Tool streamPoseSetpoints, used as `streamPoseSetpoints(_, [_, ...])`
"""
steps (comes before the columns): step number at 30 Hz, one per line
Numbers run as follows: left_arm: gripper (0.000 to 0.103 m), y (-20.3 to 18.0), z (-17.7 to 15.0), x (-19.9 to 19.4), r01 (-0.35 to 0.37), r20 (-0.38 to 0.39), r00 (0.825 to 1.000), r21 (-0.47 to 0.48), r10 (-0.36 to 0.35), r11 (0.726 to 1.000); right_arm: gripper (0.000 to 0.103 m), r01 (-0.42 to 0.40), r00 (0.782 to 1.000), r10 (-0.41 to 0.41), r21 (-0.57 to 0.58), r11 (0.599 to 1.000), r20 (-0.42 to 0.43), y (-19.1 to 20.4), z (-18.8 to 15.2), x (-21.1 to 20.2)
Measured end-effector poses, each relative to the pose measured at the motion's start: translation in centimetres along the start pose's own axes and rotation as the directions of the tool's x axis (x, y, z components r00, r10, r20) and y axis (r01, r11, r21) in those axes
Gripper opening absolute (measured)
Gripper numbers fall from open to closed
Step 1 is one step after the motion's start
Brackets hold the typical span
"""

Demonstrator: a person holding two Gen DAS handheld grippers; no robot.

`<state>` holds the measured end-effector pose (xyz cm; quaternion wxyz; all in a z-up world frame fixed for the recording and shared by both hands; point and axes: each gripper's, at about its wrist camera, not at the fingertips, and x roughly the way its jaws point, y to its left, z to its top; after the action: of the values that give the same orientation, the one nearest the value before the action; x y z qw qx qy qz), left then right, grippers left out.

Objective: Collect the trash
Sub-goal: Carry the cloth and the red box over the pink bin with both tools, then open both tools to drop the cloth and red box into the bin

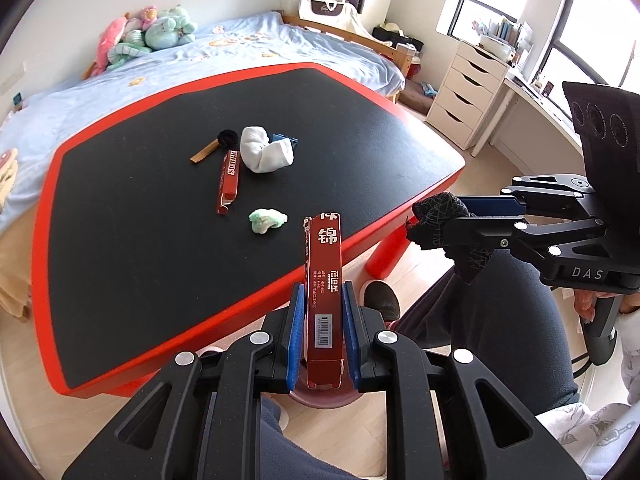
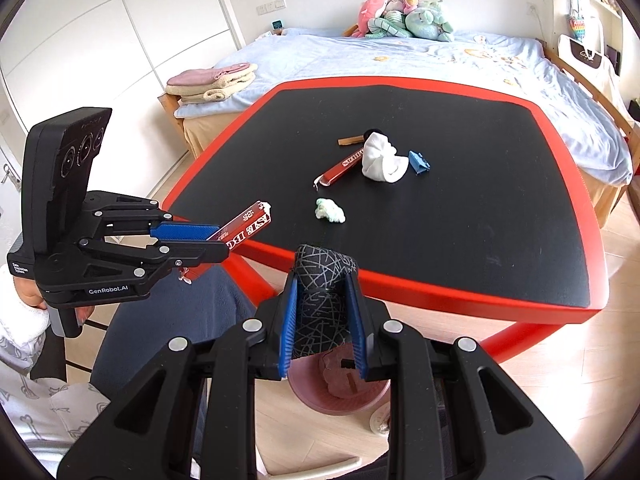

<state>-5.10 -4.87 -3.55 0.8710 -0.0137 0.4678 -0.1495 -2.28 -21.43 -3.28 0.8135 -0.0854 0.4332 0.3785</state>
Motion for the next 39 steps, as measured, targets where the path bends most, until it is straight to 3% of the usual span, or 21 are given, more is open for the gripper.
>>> streamPoseSetpoints(16, [0.019, -1.4, -1.7, 0.0, 0.032, -0.023, 0.999, 0.006, -0.032, 0.999, 0.024, -0.023, 0.999, 0.023, 0.011, 1.000, -0.028, 0.9, -1.9, 0.1])
streamPoseSetpoints(18, [0.024, -1.3, -1.7, 0.1, 0.039, -0.025, 0.999, 0.004, -0.039, 0.999, 0.029, -0.020, 0.999, 0.020, 0.009, 1.000, -0.031, 0.8, -2.0, 0.2])
streamPoseSetpoints(19, [0.029, -1.3, -1.7, 0.2, 0.036, -0.027, 0.999, 0.005, -0.035, 0.999, 0.043, -0.013, 0.999, 0.014, 0.009, 1.000, -0.032, 0.8, -2.1, 0.3])
streamPoseSetpoints(20, [0.049, -1.2, -1.7, 0.3, 0.029, -0.024, 0.999, 0.000, -0.029, 1.000, 0.068, -0.004, 1.000, 0.004, 0.009, 1.000, -0.030, 0.7, -2.2, 0.3])
streamPoseSetpoints(21, [0.073, -1.1, -1.7, 0.2, 0.023, -0.017, 1.000, -0.009, -0.023, 1.000, 0.076, 0.007, 1.000, -0.006, 0.011, 1.000, -0.025, 0.6, -2.2, 0.3])
streamPoseSetpoints(23, [0.087, -0.6, -1.7, 0.1, 0.010, 0.007, 1.000, -0.038, -0.010, 0.999, 0.088, 0.024, 1.000, -0.023, 0.020, 1.000, -0.020, 0.3, -2.3, 0.2])
streamPoseSetpoints(29, [0.095, -0.1, -1.7, 0.2, -0.031, 0.007, 0.999, -0.059, 0.032, 0.998, 0.097, 0.050, 0.998, -0.049, 0.042, 0.998, -0.038, -0.3, -2.7, 0.7])
streamPoseSetpoints(39, [0.095, 0.7, -1.7, 0.0, -0.069, 0.019, 0.997, -0.088, 0.071, 0.994, 0.100, 0.048, 0.998, -0.045, 0.065, 0.997, -0.049, -0.9, -2.7, 1.0])
